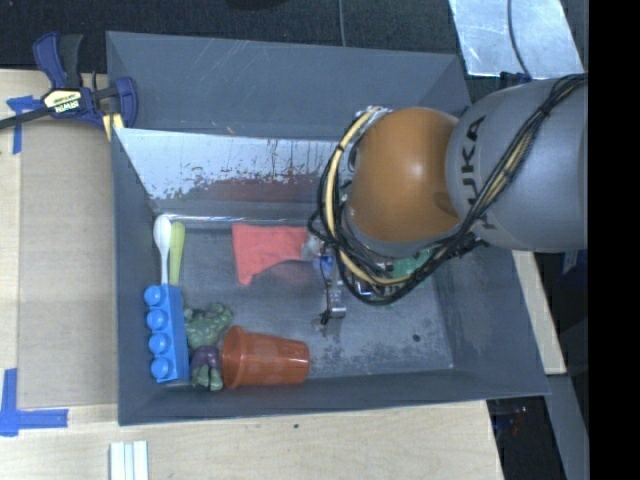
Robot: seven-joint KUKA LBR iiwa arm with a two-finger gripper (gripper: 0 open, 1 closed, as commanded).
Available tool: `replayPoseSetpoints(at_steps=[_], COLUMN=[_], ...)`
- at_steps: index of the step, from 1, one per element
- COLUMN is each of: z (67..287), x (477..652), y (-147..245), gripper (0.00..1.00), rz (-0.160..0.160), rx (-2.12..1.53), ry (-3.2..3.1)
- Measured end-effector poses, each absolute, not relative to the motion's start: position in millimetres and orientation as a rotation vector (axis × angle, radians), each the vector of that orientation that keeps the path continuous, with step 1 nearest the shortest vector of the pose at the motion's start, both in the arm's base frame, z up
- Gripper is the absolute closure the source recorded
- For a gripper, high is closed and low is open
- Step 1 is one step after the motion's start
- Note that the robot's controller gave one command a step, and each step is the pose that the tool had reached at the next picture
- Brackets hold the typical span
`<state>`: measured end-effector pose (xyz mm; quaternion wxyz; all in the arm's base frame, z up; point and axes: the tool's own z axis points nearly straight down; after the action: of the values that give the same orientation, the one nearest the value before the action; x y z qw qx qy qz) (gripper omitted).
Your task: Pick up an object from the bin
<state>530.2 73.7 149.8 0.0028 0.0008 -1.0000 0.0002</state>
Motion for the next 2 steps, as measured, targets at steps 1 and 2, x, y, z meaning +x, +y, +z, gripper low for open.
replayPoseSetpoints(at_steps=[1, 2], z=[154.3, 103.7], x=[532.1, 565.0], y=[73.5, 85.8], gripper=[0.00, 0.00], rz=[-0.001, -0.003], rx=[0.000, -0.101], ry=[-3.144, -3.152])
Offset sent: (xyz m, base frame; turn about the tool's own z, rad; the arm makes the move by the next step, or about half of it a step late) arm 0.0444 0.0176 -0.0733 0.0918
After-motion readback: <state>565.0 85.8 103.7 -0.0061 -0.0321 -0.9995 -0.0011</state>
